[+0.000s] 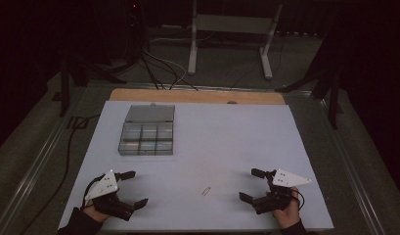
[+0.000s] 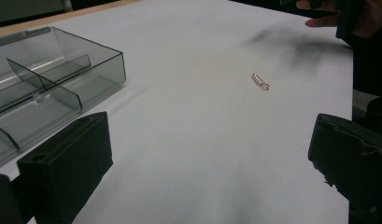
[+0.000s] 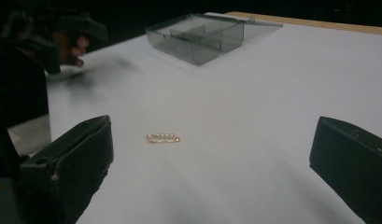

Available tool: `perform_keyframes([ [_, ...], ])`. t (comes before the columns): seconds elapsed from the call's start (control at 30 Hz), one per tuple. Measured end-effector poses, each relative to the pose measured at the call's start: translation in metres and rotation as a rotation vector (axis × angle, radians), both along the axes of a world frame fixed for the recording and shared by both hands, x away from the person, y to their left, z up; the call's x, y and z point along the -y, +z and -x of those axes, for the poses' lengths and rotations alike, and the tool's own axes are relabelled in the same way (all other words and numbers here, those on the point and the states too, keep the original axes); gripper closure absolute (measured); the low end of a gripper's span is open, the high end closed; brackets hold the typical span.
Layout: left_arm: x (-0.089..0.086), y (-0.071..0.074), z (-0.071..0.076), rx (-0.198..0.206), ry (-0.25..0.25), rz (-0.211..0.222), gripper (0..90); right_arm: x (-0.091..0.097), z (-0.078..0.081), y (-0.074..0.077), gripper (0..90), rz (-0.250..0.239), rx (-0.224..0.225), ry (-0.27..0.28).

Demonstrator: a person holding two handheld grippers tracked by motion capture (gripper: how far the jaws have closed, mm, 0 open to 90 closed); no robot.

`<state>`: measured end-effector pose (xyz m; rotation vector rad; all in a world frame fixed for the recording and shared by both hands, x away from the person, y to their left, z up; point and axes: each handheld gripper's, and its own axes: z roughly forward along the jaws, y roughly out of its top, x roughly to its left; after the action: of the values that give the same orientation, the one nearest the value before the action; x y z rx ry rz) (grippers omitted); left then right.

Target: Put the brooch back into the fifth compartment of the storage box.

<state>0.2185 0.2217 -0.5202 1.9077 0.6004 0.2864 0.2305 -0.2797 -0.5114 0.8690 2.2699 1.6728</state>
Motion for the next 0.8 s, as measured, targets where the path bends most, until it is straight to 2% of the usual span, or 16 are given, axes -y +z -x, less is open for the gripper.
perform_keyframes([
  [0.03, 0.0, -0.0003, -0.0003, -0.005, -0.001, 0.001, 1.1, 0.0004, 0.0006, -0.0002, 0.0, 0.019, 0.008, -0.009],
  [0.17, -0.0007, -0.0018, -0.002, -0.003, -0.001, 0.001, 1.1, -0.0013, -0.0003, -0.0009, 0.0, 0.04, 0.008, -0.018],
  [0.4, -0.0001, -0.0028, -0.0029, -0.017, -0.009, -0.01, 1.1, -0.0012, -0.0016, -0.0028, 0.0, 0.057, 0.001, -0.022],
  [0.53, 0.0, -0.0027, -0.0021, -0.023, -0.011, -0.013, 1.1, -0.0035, 0.0002, -0.0003, 0.0, 0.055, 0.021, -0.028],
  [0.8, 0.0017, -0.0025, -0.0028, -0.026, -0.018, -0.017, 1.1, -0.0038, 0.0014, 0.0027, 0.0, 0.048, 0.025, -0.036],
])
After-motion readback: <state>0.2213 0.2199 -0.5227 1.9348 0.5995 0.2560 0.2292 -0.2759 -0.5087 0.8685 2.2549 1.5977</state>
